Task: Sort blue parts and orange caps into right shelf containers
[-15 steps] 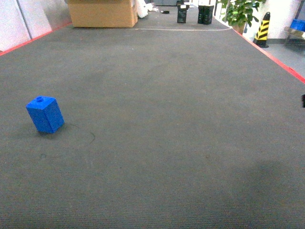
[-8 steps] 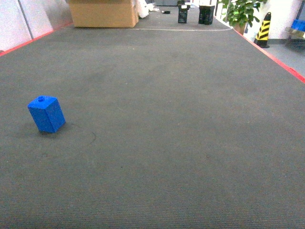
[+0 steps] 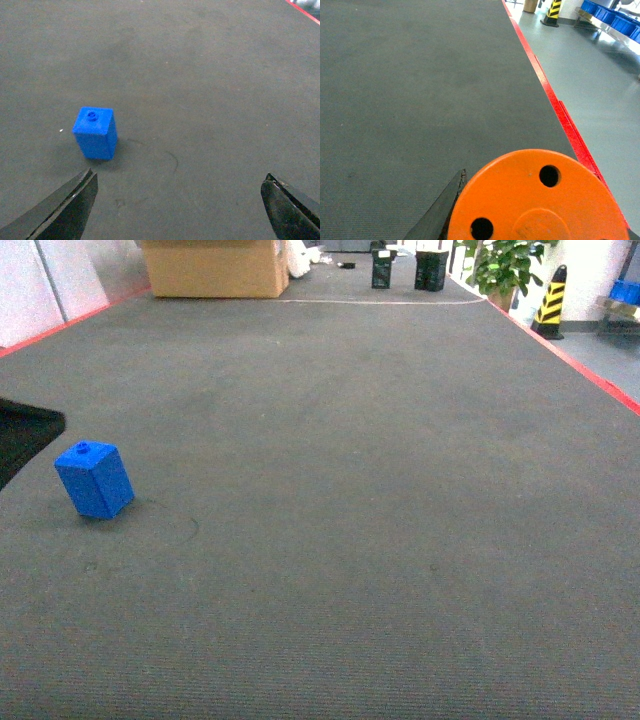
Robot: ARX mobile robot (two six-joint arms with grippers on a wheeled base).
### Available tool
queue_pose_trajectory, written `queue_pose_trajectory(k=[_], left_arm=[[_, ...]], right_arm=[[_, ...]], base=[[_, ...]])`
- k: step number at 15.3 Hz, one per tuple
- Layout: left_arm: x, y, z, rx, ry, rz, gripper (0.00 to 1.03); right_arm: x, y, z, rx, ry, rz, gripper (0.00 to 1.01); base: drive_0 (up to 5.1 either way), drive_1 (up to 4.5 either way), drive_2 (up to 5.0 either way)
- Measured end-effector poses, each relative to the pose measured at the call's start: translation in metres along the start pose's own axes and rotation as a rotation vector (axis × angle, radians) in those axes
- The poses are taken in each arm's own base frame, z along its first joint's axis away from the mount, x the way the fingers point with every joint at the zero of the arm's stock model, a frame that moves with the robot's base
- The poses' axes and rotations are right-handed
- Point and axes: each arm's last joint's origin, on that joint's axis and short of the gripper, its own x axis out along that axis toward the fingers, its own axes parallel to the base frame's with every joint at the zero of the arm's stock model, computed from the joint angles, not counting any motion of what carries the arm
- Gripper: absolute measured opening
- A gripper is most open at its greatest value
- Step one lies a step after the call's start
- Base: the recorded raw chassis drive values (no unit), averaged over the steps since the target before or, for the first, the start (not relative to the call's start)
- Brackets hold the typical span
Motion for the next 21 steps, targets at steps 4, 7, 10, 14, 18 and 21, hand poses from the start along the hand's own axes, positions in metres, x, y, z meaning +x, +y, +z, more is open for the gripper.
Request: queue_pose_trajectory(k=[4, 7, 10, 14, 18, 21], left_arm=[[0.054, -0.001, 0.027, 0.002, 0.034, -0.024, 0.98], [0.122, 0.011, 0.037, -0.018, 0.105, 0.026, 0.98], [0.159, 0.043, 0.024, -0.053, 0.164, 0.080, 0.98], [0.170, 0.056, 0.015, -0.068, 0.198, 0.095, 0.98], [0.176, 0.062, 0.013, -0.074, 0.215, 0.094, 0.98], [0.182, 0.064, 0.006, -0.083, 0.240, 0.074, 0.98]], right_arm=[[0.000, 0.000, 0.000, 0.000, 0.000, 0.000, 0.44], [0.000, 0.000, 0.000, 0.000, 0.000, 0.000, 0.44], [0.000, 0.000, 0.000, 0.000, 0.000, 0.000, 0.44], [0.000, 0.000, 0.000, 0.000, 0.000, 0.000, 0.44], [0.000, 0.000, 0.000, 0.000, 0.000, 0.000, 0.44], [0.000, 0.000, 0.000, 0.000, 0.000, 0.000, 0.44]], base=[[0.0, 0.00, 0.0], [0.0, 0.00, 0.0], [0.0, 0.00, 0.0], [0.0, 0.00, 0.0], [0.0, 0.00, 0.0], [0.0, 0.00, 0.0]])
